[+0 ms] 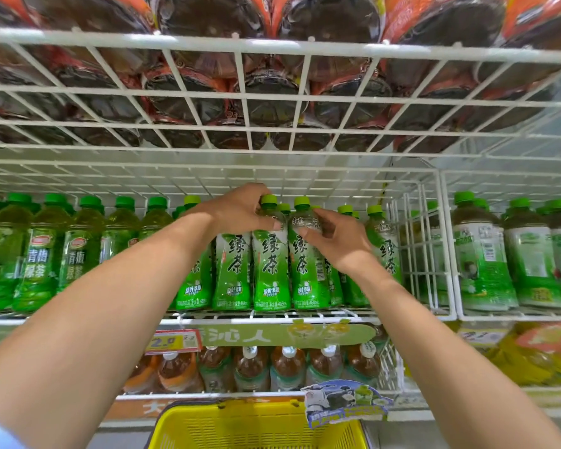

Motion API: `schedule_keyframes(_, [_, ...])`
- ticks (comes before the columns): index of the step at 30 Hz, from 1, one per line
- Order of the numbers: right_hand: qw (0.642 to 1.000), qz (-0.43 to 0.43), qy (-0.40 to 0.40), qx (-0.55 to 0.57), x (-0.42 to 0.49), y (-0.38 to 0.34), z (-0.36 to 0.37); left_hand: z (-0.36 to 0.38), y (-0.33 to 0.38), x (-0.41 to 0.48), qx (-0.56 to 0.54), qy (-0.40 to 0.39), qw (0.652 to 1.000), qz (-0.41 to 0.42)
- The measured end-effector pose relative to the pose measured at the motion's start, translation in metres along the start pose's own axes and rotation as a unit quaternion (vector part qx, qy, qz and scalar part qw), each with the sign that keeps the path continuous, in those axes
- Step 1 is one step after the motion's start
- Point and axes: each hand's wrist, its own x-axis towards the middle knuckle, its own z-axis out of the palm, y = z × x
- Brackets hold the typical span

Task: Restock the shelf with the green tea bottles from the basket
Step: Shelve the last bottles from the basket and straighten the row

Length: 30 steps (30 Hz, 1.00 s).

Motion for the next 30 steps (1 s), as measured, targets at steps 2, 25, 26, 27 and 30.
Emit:
schedule_keyframes(2, [1.0, 0.001, 0.011, -0.01, -0.001, -0.002, 0.002, 0.001, 0.002, 0.0, 0.005, 0.0, 1.0, -0.003])
schedule_keyframes(25, [0.996, 0.059, -0.018, -0.065, -0.007, -0.025, -0.002, 0.004, 0.025, -0.002, 0.151, -0.021, 0.988, -0.014])
schedule_keyframes(26, [0.994, 0.053, -0.028, -0.092, -0.007, -0.028, -0.004, 0.004, 0.027, -0.004, 0.161, -0.017, 0.987, -0.015])
schedule_keyframes(27, [0.991, 0.051, -0.037, -0.117, -0.008, -0.032, -0.006, 0.004, 0.029, -0.007, 0.171, -0.016, 0.985, -0.016])
schedule_keyframes(30, [0.984, 0.054, -0.051, -0.16, -0.009, -0.039, -0.011, 0.002, 0.038, -0.023, 0.203, -0.014, 0.979, -0.008])
